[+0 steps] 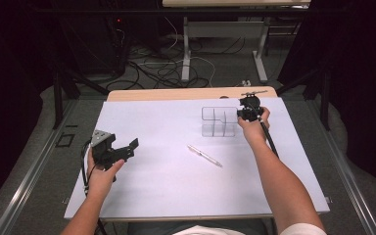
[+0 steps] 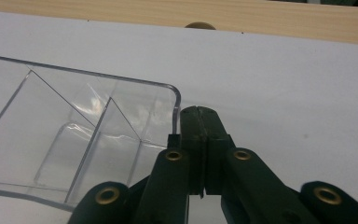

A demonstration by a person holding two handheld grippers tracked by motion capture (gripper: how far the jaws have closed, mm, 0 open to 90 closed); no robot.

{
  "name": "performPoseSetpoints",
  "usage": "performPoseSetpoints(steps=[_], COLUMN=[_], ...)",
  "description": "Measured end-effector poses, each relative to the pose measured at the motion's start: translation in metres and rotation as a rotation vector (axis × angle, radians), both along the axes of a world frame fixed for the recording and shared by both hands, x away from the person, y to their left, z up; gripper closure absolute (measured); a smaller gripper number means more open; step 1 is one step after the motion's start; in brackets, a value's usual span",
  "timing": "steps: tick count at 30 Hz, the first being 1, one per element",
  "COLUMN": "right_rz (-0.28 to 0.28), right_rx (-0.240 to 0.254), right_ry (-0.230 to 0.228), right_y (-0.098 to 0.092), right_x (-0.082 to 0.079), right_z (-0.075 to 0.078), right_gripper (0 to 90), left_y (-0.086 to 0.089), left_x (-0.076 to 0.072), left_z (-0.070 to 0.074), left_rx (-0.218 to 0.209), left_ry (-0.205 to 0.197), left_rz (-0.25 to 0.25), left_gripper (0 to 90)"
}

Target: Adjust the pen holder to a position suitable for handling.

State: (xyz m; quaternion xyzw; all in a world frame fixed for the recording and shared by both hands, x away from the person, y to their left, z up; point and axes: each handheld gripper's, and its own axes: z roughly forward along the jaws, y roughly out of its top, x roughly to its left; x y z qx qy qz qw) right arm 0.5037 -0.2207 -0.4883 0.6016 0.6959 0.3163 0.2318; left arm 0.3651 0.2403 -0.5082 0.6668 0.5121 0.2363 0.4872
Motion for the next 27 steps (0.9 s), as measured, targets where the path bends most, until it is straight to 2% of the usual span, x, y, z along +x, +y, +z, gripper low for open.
performPoseSetpoints(steps=[10,27], right_rz=[-0.019,-0.035], right_rx=[0.039,0.031], right_ry=[-0.008,-0.013], right_y=[-0.0005,0.0017], right_x=[-0.0025,-0.0030], right_z=[-0.0043,-0.0043], right_gripper=[90.0,90.0], left_y=[-0.0014,-0.0022], left_x=[0.0010,0.0022], left_z=[-0.0010,-0.0015], left_rx=[0.004,0.007], left_ry=[0.004,0.005], left_rz=[-0.006,-0.009], left_gripper=[4.0,3.9])
